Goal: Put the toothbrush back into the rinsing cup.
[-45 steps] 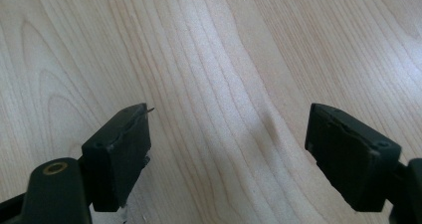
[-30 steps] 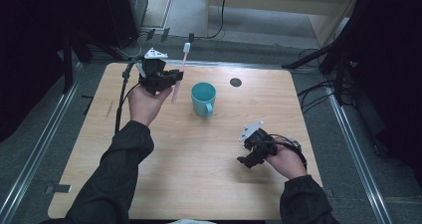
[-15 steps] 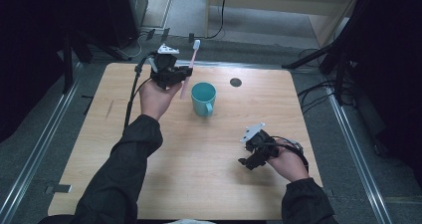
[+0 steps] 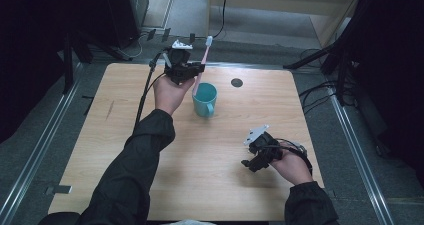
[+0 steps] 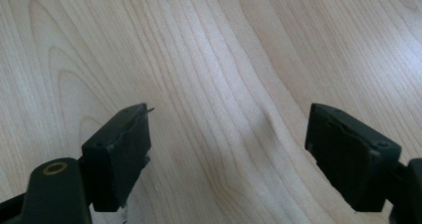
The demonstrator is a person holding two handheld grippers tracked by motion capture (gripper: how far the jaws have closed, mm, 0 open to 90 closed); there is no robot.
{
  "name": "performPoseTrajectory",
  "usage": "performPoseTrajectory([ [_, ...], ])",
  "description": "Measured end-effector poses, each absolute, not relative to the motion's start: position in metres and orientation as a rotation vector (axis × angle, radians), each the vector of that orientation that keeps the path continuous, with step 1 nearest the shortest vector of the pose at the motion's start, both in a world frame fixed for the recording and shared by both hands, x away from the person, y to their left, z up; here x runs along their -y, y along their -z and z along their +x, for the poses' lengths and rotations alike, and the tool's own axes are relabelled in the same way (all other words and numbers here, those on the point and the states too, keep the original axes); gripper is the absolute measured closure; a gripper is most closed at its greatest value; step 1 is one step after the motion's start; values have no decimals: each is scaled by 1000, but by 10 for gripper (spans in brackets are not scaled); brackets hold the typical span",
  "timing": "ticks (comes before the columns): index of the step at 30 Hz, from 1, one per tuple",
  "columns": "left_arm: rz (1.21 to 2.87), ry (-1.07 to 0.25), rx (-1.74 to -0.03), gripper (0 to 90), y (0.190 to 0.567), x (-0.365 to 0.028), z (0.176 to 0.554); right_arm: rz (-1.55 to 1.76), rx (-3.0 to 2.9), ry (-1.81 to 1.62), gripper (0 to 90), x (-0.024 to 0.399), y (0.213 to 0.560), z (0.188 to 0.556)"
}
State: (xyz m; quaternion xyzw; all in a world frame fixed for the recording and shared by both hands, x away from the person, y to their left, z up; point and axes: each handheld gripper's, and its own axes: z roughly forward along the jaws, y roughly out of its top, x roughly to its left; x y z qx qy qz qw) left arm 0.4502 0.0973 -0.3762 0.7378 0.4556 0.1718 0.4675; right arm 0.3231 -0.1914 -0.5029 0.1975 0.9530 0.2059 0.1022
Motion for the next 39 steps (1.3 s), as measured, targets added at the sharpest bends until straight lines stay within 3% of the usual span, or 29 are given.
performPoseTrajectory([
  [13, 1824, -399, -1140, 785, 399, -81, 467, 605, -2805, -610, 180, 198, 502, 321],
  [39, 1867, -384, -1181, 785, 442, -81, 461, 595, -2816, -595, 180, 196, 504, 321],
])
